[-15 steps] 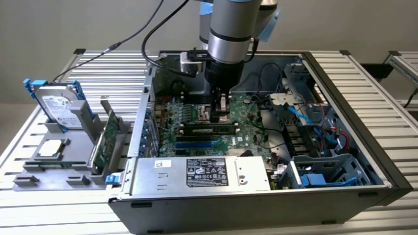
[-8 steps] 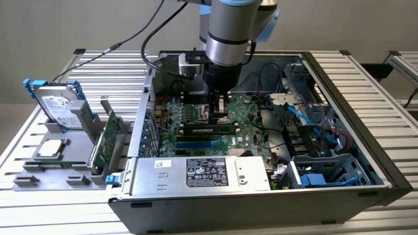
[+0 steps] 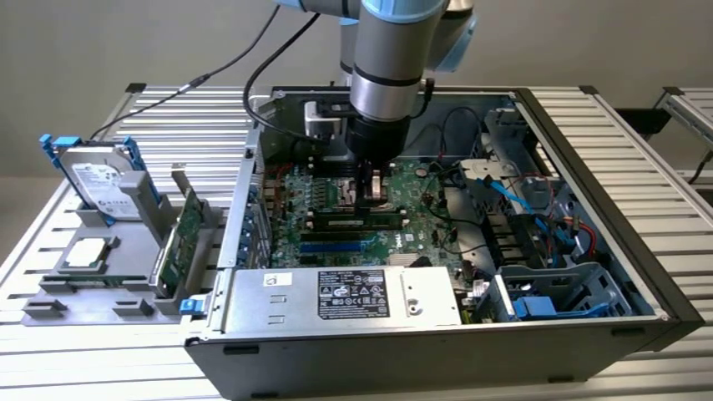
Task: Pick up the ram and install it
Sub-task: 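Press down the ram until it locks into place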
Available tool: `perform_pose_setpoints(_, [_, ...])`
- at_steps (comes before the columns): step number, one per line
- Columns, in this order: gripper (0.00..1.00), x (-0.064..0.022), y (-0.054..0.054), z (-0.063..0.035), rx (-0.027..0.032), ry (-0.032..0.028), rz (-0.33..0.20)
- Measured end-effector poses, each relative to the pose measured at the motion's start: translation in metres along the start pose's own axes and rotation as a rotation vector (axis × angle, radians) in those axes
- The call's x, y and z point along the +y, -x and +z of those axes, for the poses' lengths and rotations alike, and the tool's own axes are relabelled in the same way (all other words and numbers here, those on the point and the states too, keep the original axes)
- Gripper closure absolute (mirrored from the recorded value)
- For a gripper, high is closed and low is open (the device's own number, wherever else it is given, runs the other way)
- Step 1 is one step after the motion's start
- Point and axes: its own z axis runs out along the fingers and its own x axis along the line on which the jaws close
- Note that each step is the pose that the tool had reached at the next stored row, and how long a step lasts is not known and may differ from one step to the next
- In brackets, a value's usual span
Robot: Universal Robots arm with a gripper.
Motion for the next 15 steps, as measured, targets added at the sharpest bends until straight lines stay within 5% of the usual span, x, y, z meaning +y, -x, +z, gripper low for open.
perform_pose_setpoints(3, [0.89, -0.0002, 0.0004, 0.0024, 0.0018, -0.0001, 0.0])
perform_pose_setpoints(11, [0.89, -0.0008, 0.0029, 0.0092, 0.0223, 0.0012, 0.002])
perform_pose_setpoints(15, [0.89, -0.0006, 0.0031, 0.0045, 0.0195, -0.0005, 0.002])
